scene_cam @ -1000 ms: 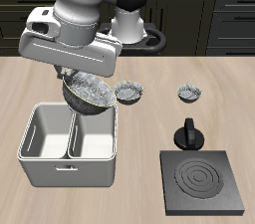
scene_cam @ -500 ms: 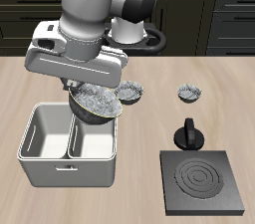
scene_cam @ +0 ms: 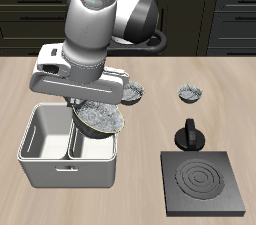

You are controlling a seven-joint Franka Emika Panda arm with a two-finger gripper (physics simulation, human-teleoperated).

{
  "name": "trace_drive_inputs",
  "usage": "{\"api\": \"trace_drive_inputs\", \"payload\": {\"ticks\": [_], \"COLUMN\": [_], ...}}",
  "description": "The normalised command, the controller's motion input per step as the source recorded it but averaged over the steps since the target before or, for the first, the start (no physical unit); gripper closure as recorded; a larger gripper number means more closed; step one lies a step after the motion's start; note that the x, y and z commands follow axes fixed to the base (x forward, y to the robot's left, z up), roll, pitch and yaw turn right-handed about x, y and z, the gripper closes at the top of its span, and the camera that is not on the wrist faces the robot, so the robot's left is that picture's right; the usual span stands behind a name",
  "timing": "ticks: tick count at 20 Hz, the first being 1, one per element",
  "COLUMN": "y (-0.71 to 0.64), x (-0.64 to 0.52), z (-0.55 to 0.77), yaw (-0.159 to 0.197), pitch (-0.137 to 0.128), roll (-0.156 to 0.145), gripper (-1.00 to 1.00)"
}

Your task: Place the largest bowl inside the left compartment of the bowl drainer

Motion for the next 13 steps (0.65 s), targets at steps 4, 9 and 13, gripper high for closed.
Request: {"api": "trace_drive_inputs", "payload": {"ticks": [4, 9, 13], "y": [0.06, -0.02, -0.01], "x": [0.0, -0.07, -0.11], "z": [-0.22, -0.1, 0.03], "yaw": [0.049, 0.002, 0.011], "pitch": [-0.001, 0.02, -0.013], "roll": [-0.01, 0.013, 0.013], "gripper": [1.0, -1.0, -1.0]}}
